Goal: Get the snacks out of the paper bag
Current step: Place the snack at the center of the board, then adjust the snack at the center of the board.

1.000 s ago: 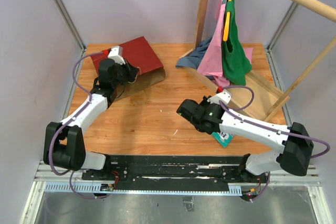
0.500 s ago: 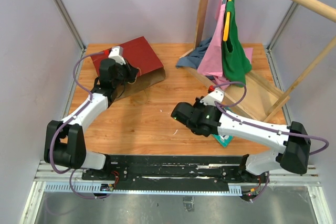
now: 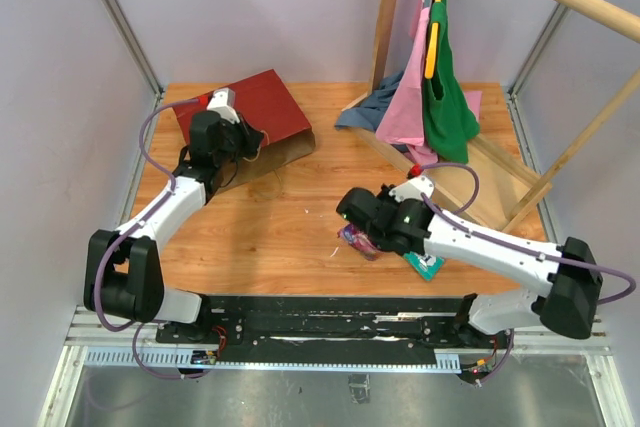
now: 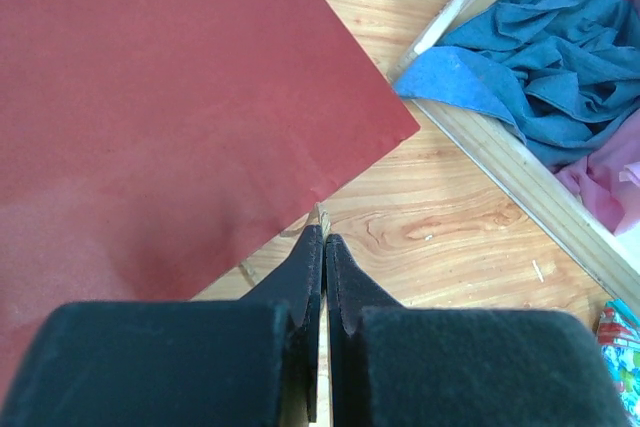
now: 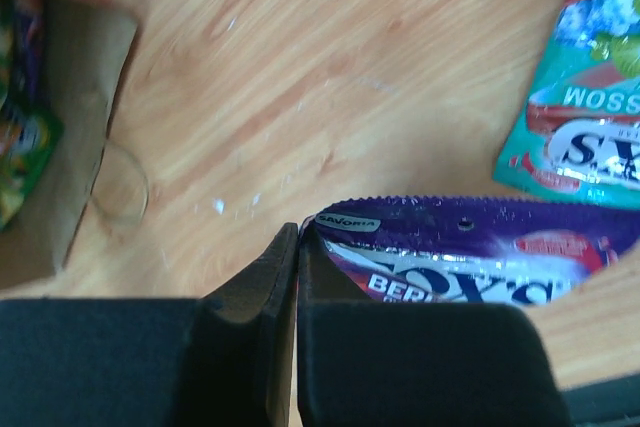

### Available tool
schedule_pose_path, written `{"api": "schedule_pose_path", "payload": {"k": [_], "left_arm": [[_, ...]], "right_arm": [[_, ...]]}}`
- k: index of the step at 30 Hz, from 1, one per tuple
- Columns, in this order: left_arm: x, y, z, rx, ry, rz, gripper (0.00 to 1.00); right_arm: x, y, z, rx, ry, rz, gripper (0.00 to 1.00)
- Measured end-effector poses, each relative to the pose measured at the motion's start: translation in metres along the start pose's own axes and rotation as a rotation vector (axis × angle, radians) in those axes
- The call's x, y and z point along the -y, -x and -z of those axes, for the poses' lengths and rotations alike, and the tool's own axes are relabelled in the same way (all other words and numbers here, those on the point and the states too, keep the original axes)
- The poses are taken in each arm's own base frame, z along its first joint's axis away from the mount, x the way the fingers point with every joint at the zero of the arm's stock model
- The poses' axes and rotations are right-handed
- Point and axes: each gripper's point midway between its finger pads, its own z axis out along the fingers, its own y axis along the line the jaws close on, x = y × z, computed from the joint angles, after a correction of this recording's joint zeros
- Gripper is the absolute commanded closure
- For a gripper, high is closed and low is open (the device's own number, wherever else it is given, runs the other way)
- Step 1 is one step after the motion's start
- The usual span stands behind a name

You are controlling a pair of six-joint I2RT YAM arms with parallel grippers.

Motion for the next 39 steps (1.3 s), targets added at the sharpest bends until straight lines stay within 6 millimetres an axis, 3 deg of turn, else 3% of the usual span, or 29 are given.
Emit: {"api": "schedule_pose_path", "payload": {"k": [5,8,13,21,22,23,25,26,27,31,35,36,39], "left_arm": [[0.002,0.005,-0.001,0.008,-0.003,-0.001,1.00],[0.001,0.006,-0.004,0.005,-0.001,-0.001,0.99],[-0.002,-0.001,-0.009,-0.014,0.006,0.002,1.00],[-0.003,-0.004,-0.011,-0.022,0.010,0.003,0.99],[-0.003,-0.004,-0.011,-0.022,0.010,0.003,0.99],[-0.003,-0.004,-0.011,-0.022,0.010,0.003,1.00],[-0.004,-0.004,-0.011,-0.023,0.011,0.002,0.99],[-0.005,-0.004,-0.011,-0.023,0.015,0.000,1.00],[-0.005,-0.004,-0.011,-0.023,0.019,-0.002,1.00],[-0.008,-0.003,-0.011,-0.022,0.034,-0.013,0.99],[-0.009,-0.004,-0.012,-0.027,0.038,-0.015,0.99],[-0.009,-0.004,-0.012,-0.028,0.037,-0.015,0.99],[-0.009,-0.004,-0.012,-0.029,0.037,-0.014,0.99]], "right_arm": [[0.017,0.016,-0.058,0.021,-0.141,-0.103,0.99],[0.026,0.016,-0.082,0.013,-0.202,-0.111,1.00],[0.028,0.021,-0.104,0.028,-0.219,-0.088,0.99],[0.010,0.034,-0.138,0.055,-0.229,0.007,0.98],[0.013,0.038,-0.145,0.060,-0.244,0.010,0.94],[0.014,0.038,-0.150,0.061,-0.252,0.019,0.75],[0.016,0.039,-0.158,0.060,-0.267,0.044,0.24],[0.016,0.040,-0.160,0.061,-0.271,0.059,0.09],[0.016,0.041,-0.162,0.061,-0.272,0.078,0.01],[0.011,0.048,-0.160,0.071,-0.247,0.148,0.01],[-0.010,0.063,-0.145,0.105,-0.131,0.186,0.16],[-0.017,0.066,-0.138,0.115,-0.090,0.201,0.21],[-0.046,0.068,-0.111,0.136,0.075,0.257,0.54]]}}
